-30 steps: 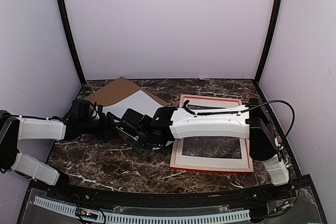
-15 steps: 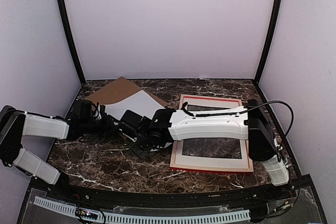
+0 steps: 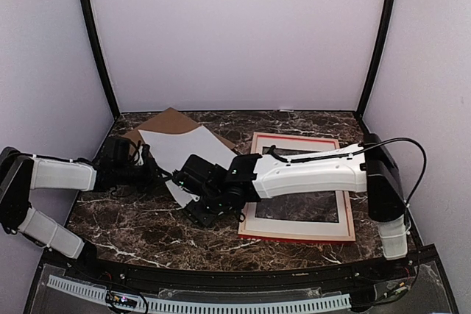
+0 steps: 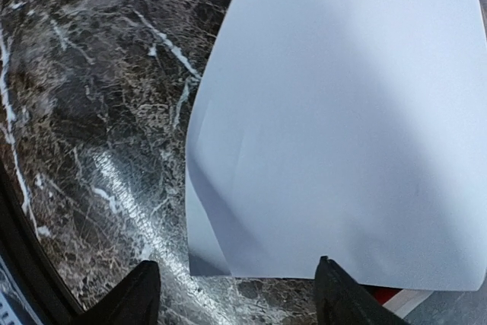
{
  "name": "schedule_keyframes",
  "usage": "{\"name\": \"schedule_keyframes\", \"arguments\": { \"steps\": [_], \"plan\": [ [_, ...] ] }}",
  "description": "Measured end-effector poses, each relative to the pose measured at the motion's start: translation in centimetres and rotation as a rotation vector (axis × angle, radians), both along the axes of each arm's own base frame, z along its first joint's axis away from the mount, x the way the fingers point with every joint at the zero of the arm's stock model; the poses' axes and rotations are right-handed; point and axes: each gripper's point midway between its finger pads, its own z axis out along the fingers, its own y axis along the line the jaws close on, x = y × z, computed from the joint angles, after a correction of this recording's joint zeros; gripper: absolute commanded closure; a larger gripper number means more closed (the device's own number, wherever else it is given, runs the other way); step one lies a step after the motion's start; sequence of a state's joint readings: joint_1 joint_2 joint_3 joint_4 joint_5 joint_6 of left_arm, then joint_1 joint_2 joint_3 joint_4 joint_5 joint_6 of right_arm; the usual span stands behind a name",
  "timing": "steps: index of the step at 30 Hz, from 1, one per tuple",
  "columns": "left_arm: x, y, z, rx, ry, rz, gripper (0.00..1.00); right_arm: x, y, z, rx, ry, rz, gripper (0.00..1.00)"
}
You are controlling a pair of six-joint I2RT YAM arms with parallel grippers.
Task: Put the photo into the frame
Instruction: Pass from the right arm to the left, then move the frame body to the center of the board.
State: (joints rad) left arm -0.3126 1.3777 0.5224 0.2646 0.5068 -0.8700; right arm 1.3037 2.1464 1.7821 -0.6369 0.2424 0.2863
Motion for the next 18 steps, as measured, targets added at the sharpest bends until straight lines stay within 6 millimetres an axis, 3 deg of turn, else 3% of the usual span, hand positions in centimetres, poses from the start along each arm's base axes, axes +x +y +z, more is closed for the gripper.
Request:
{"name": "schedule_keyframes", "arguments": {
  "steps": [3, 6, 11, 13, 18],
  "plan": [
    [0.3, 0.0, 1.1, 0.036, -0.027, -0.029, 1.0, -0.1, -0.8, 2.3, 0.058, -0.002, -0.003, 0.18],
    [0.9, -0.2, 3.4, 0.067, -0.085, -0.067, 1.0, 0.2, -2.1, 5.4, 0.136, -0.007, -0.016, 0.15],
    [1.5, -0.7, 7.1, 0.089, -0.179, -0.127, 1.0, 3.6, -6.5, 9.9, 0.252, -0.034, -0.118, 0.13],
    [1.5, -0.9, 7.9, 0.088, -0.195, -0.152, 1.0, 4.6, -8.4, 10.4, 0.26, -0.044, -0.156, 0.13],
    [1.1, -1.6, 9.6, 0.081, -0.209, -0.216, 1.0, 10.3, -17.0, 9.4, 0.23, -0.062, -0.383, 0.13]
  ]
}}
